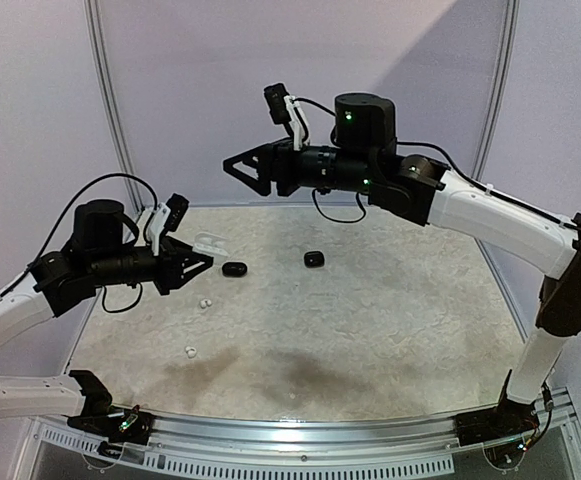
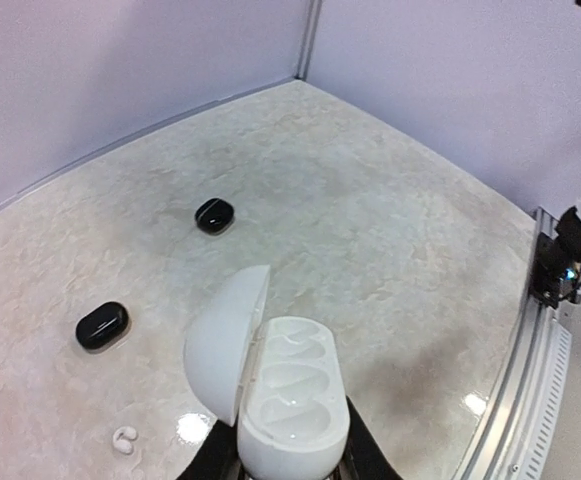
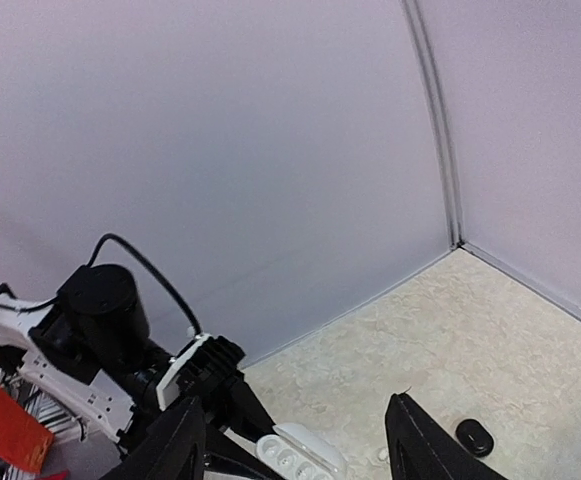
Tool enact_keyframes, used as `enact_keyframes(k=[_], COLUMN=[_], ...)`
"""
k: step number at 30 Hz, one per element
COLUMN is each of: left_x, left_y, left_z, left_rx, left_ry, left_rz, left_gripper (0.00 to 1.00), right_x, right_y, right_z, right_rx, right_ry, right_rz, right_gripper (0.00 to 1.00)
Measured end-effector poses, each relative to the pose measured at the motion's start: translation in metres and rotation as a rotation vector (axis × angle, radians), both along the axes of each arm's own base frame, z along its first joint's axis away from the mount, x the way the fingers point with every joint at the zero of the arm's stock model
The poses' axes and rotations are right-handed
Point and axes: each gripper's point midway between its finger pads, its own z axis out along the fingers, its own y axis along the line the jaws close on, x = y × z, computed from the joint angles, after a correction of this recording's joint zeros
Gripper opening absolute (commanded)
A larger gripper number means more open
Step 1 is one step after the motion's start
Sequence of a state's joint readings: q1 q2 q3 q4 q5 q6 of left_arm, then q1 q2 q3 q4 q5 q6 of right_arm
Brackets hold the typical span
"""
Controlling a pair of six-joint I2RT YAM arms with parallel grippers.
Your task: Insert the wireless bluetooth earbuds into the charging case
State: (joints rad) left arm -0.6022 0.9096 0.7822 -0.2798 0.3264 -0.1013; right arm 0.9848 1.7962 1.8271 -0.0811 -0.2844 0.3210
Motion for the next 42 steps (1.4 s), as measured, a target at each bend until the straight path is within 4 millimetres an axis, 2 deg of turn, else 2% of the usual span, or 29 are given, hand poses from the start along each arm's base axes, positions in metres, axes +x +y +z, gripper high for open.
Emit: enact_keyframes(k=[3,6,10,11,15,19,22,25,29,33,36,42], left_x=[0.014,0.027,0.039,0.042,0.05,0.053,0.054,0.054,0.053,0.053,0.052,0.052], left_y=[0.019,0.043,0.067,0.075,0.098,0.11,0.113,0.112,0.11,0.108,0.106,0.105], left_z=[-0.006,-0.006,0.0,0.001,0.003,0.007,0.008,0.008,0.008,0.008,0.008,0.008], left_rx=[0.019,0.032,0.049,0.061,0.116,0.168,0.188,0.197,0.195,0.191,0.186,0.183], left_ry=[0.007,-0.006,-0.041,-0.052,-0.093,-0.14,-0.157,-0.165,-0.166,-0.163,-0.16,-0.16], left_rz=[0.118,0.25,0.382,0.424,0.541,0.592,0.598,0.59,0.578,0.565,0.553,0.546], left_gripper=[0.0,0.0,0.0,0.0,0.0,0.0,0.0,0.0,0.0,0.0,0.0,0.0], right_x=[0.027,0.056,0.084,0.092,0.111,0.116,0.105,0.088,0.068,0.055,0.053,0.062], right_y=[-0.001,0.008,0.033,0.042,0.072,0.1,0.115,0.126,0.14,0.155,0.158,0.152], right_z=[-0.01,-0.039,-0.103,-0.127,-0.199,-0.259,-0.301,-0.332,-0.358,-0.367,-0.374,-0.395], right_rx=[-0.01,-0.051,-0.147,-0.183,-0.266,-0.333,-0.393,-0.449,-0.505,-0.512,-0.528,-0.58], right_ry=[0.061,0.119,0.193,0.214,0.277,0.294,0.278,0.253,0.183,0.101,0.062,0.015], right_rz=[-0.093,-0.192,-0.255,-0.267,-0.274,-0.275,-0.276,-0.261,-0.234,-0.208,-0.213,-0.253], right_gripper=[0.59,0.58,0.57,0.57,0.57,0.62,0.7,0.73,0.74,0.71,0.67,0.6])
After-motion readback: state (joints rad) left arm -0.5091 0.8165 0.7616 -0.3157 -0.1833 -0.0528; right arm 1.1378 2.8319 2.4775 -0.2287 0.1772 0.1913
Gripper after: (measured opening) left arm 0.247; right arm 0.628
